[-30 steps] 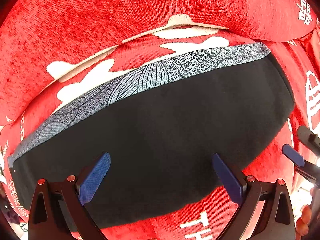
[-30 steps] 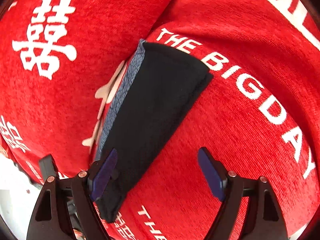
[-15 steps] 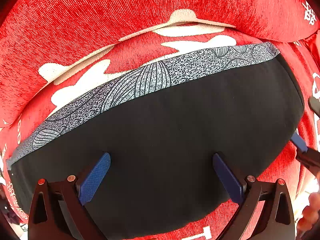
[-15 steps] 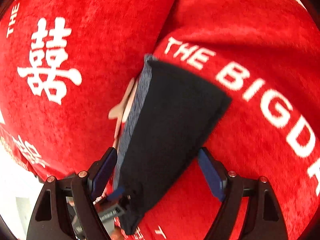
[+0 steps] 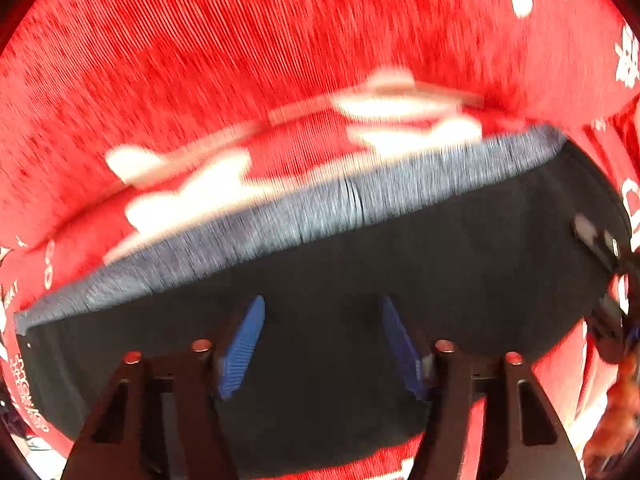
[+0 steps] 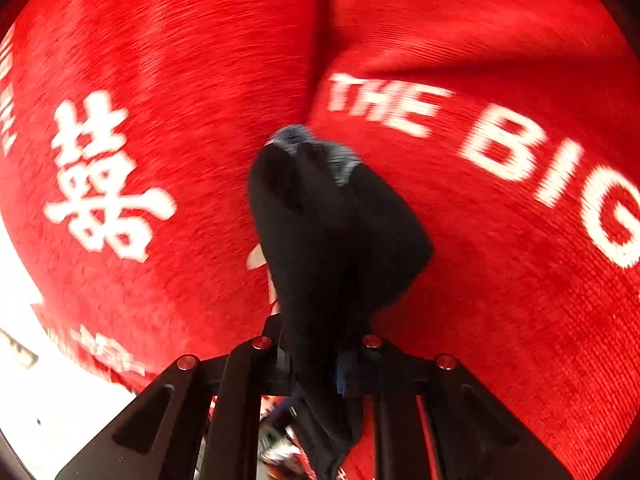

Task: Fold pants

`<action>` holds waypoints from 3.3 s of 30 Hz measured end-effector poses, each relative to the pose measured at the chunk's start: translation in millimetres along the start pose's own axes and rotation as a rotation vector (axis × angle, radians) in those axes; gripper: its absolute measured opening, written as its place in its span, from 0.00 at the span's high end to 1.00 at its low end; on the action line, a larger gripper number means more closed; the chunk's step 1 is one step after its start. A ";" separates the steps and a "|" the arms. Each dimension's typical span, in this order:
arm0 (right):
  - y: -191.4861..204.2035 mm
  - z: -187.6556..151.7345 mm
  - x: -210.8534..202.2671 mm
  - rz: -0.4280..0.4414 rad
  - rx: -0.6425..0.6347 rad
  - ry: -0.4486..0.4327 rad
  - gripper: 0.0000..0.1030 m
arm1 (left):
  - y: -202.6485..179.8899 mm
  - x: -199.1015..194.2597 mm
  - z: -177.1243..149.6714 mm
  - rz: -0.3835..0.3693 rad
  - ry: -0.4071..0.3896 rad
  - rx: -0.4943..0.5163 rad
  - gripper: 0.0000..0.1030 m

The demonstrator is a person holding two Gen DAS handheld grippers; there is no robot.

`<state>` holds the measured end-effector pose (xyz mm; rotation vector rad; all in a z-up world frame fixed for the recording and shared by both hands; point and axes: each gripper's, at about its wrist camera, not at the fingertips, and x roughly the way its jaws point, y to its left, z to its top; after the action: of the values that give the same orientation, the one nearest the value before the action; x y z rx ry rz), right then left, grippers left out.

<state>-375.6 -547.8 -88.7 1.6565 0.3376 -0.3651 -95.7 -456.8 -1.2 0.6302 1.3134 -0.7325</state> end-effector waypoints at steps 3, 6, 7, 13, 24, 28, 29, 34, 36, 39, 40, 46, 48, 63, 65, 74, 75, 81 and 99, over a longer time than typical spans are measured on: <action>24.1 -4.4 -3.9 -0.002 -0.106 0.035 0.87 | -0.4 5.0 18.7 0.005 -0.020 -0.033 0.38; 51.4 -9.7 4.8 0.004 -0.201 0.063 0.87 | -12.7 26.2 25.4 -0.002 0.010 -0.033 0.38; 62.1 -13.1 7.2 0.004 -0.239 0.079 0.87 | -18.0 30.9 23.4 0.016 -0.004 -0.018 0.37; 107.6 -37.2 19.7 -0.028 -0.420 0.135 0.87 | -15.1 22.5 20.3 -0.052 0.008 -0.019 0.37; 202.0 -151.5 76.6 -0.308 -0.939 0.223 0.87 | 118.1 -39.4 -30.4 -0.103 -0.107 -0.161 0.13; 193.0 -216.4 129.3 -0.421 -1.068 0.293 0.86 | 188.2 -41.2 -50.7 -0.067 -0.086 -0.242 0.13; 188.8 -230.9 144.6 -0.450 -1.090 0.311 0.86 | 206.4 -38.3 -43.1 -0.065 -0.081 -0.259 0.13; 136.6 -306.1 214.5 -0.703 -1.294 0.367 0.82 | 276.2 -38.6 -74.5 -0.045 -0.053 -0.333 0.13; 126.6 -338.7 227.5 -0.827 -1.453 0.309 0.74 | 289.6 -39.2 -81.0 -0.060 -0.053 -0.337 0.13; 122.8 -376.8 237.1 -0.945 -1.621 0.274 0.52 | 304.0 -46.7 -88.3 -0.088 -0.058 -0.317 0.13; 122.3 -390.2 237.9 -0.970 -1.674 0.275 0.48 | 308.7 -46.6 -88.4 -0.100 -0.061 -0.312 0.13; 139.4 -424.0 199.2 -0.834 -1.694 0.391 0.47 | 300.2 -69.9 -83.7 -0.212 -0.072 -0.218 0.13; 147.8 -397.9 182.8 -0.747 -1.443 0.428 0.47 | 288.8 -66.7 -82.7 -0.276 -0.047 -0.182 0.13; 73.9 -232.8 143.6 -0.318 -0.116 0.257 0.94 | 229.8 -61.3 -124.2 -0.354 0.049 -0.032 0.18; 70.7 -229.3 145.0 -0.313 -0.076 0.244 0.95 | 236.1 -67.1 -123.2 -0.325 0.032 -0.045 0.18; 81.5 -255.0 168.4 -0.401 -0.236 0.271 0.96 | 263.0 -71.4 -103.2 -0.207 -0.016 -0.096 0.18; 78.2 -256.4 173.9 -0.427 -0.263 0.273 0.96 | 261.8 -70.4 -101.8 -0.194 -0.015 -0.100 0.18; 107.4 -273.1 186.7 -0.535 -0.488 0.365 0.85 | 246.5 -72.0 -91.7 -0.189 -0.023 -0.101 0.18; 154.7 -161.0 213.0 -0.642 -0.733 0.268 0.86 | 172.7 -23.0 -37.0 -0.152 0.029 -0.040 0.18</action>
<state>-110.6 -403.7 -23.6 0.8395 1.0769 -0.4246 13.5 -317.2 16.3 0.5151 1.4106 -0.8208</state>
